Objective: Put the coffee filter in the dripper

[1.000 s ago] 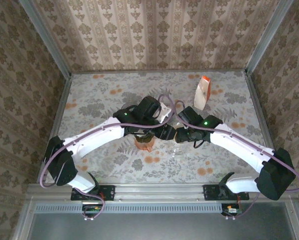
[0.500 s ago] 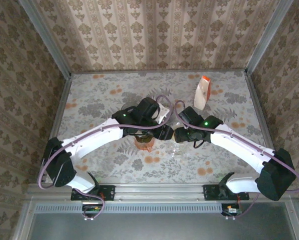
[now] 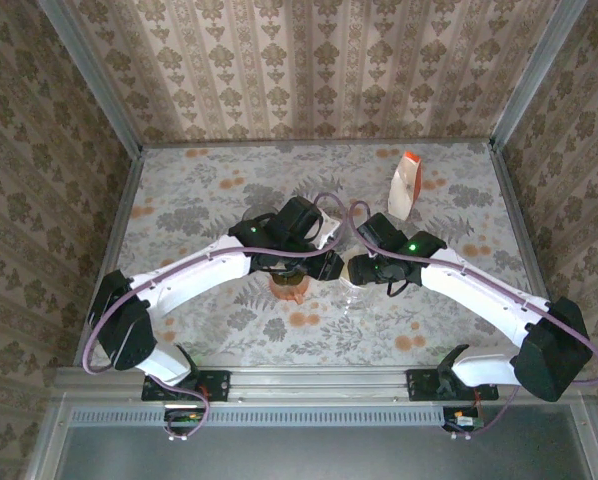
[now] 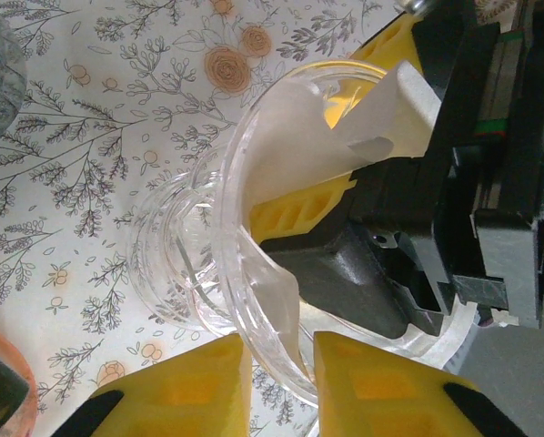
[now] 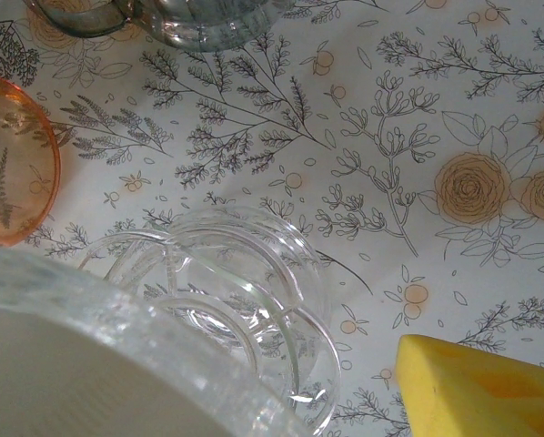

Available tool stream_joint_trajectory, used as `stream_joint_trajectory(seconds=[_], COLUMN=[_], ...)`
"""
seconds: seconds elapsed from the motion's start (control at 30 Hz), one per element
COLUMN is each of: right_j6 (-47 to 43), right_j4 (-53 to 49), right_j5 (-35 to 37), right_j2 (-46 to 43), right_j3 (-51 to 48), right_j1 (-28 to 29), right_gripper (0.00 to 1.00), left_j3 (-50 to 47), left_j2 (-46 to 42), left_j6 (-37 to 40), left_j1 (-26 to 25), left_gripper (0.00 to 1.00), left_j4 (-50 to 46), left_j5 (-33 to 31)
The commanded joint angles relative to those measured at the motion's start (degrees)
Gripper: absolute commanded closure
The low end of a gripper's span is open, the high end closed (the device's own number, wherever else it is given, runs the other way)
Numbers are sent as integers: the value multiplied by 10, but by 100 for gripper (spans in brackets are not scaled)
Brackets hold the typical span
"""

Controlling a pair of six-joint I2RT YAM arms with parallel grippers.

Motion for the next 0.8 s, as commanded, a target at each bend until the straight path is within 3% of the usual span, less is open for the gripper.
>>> stream_joint_trajectory(seconds=[0.0,0.53,0.77], right_j6=[4,4,4], right_j4=[-30,-101,-132], right_j5=[7,51,63], right_j2=[-14,-90,-117], right_j3=[15,68,57], right_j1=[-1,-1,-1], right_gripper=[28,25,42], left_j3=[8,5,5], left_j2=[9,9,8], left_j6=[1,-1,-2], left_j1=[-2,0,0], left_gripper=[76,77,76], left_j4=[-15,-10,-8], left_j5=[4,7,6])
